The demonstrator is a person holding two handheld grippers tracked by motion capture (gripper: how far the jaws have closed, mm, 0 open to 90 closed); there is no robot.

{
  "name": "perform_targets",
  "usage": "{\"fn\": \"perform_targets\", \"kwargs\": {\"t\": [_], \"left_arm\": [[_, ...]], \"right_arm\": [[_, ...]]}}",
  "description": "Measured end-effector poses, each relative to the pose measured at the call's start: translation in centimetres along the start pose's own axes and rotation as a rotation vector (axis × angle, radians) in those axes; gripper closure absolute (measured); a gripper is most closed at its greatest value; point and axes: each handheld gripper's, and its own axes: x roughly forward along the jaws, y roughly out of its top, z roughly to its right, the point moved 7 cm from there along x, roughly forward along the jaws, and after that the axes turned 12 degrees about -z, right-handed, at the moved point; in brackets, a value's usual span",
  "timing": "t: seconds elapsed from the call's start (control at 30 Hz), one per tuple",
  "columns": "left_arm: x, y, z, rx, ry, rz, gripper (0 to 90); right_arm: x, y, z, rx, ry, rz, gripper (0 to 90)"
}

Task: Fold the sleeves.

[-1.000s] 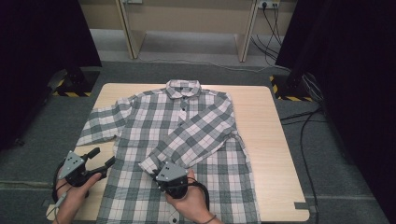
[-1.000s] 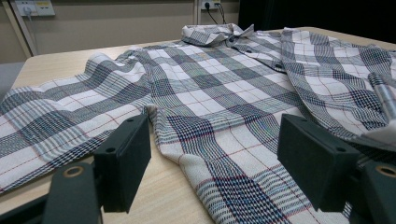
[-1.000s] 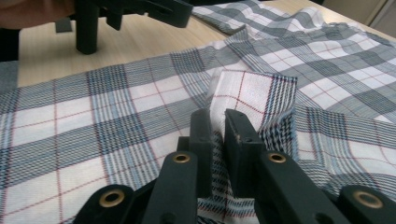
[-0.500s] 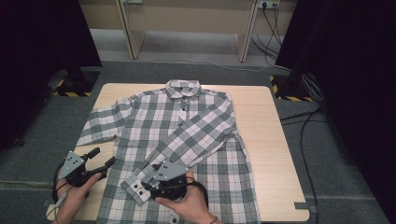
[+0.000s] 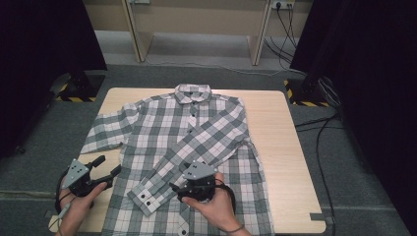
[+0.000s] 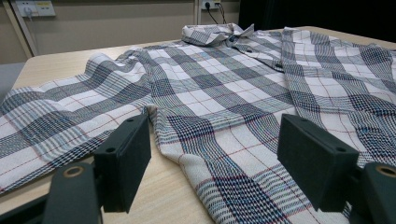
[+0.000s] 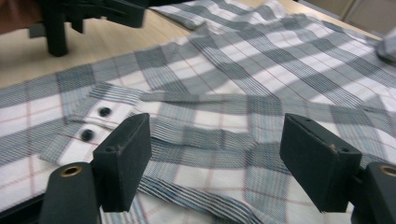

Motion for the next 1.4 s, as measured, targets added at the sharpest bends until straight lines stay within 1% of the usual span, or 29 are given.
{"fn": "perform_targets", "kwargs": {"t": [0.13, 0.23, 0.33, 0.37, 0.47, 0.53, 0.67, 0.8, 0.9, 1.07, 1.1, 1.13, 1.27, 1.4], "left_arm": [[0.0, 0.0, 0.0, 0.001, 0.0, 0.0, 25.3], [0.0, 0.0, 0.0, 0.0, 0.0, 0.0, 25.3], [0.0, 0.0, 0.0, 0.0, 0.001, 0.0, 25.3], [0.0, 0.0, 0.0, 0.0, 0.001, 0.0, 25.3], [0.0, 0.0, 0.0, 0.0, 0.002, -0.001, 25.3], [0.0, 0.0, 0.0, -0.001, 0.002, -0.001, 25.3], [0.0, 0.0, 0.0, -0.001, 0.003, -0.001, 25.3], [0.0, 0.0, 0.0, -0.001, 0.004, -0.001, 25.3], [0.0, 0.0, 0.0, 0.0, 0.004, -0.001, 25.3], [0.0, 0.0, 0.0, 0.002, 0.005, -0.002, 25.4], [0.0, 0.0, 0.0, 0.003, 0.006, -0.003, 25.4], [0.0, 0.0, 0.0, 0.003, 0.006, -0.004, 25.4], [0.1, 0.0, 0.1, 0.004, 0.007, -0.005, 25.5], [0.1, 0.0, 0.1, -0.006, 0.004, 0.002, 25.9]], "right_arm": [[-0.6, -0.9, 1.5, 0.028, -0.028, -0.008, 25.3], [-1.2, -1.7, 2.8, 0.062, -0.051, -0.012, 25.3], [-1.9, -2.7, 4.4, 0.088, -0.092, -0.016, 25.2], [-1.9, -2.7, 4.4, 0.088, -0.092, -0.016, 25.2], [-2.8, -3.9, 6.3, 0.139, -0.128, -0.011, 24.9], [-3.4, -4.6, 7.4, 0.167, -0.147, -0.008, 24.7], [-4.4, -5.9, 9.2, 0.212, -0.18, -0.007, 24.7], [-5.9, -7.6, 11.3, 0.274, -0.229, 0.005, 24.7], [-6.9, -8.7, 12.5, 0.308, -0.263, 0.015, 23.7], [-8.5, -11.3, 15.0, 0.386, -0.321, 0.031, 21.4], [-8.7, -11.7, 15.3, 0.401, -0.325, 0.035, 21.2], [-9.0, -12.4, 15.9, 0.424, -0.34, 0.045, 21.3], [-9.6, -13.8, 17.0, 0.469, -0.375, 0.056, 22.4], [-10.0, -14.7, 17.8, 0.491, -0.415, 0.069, 24.1]]}}
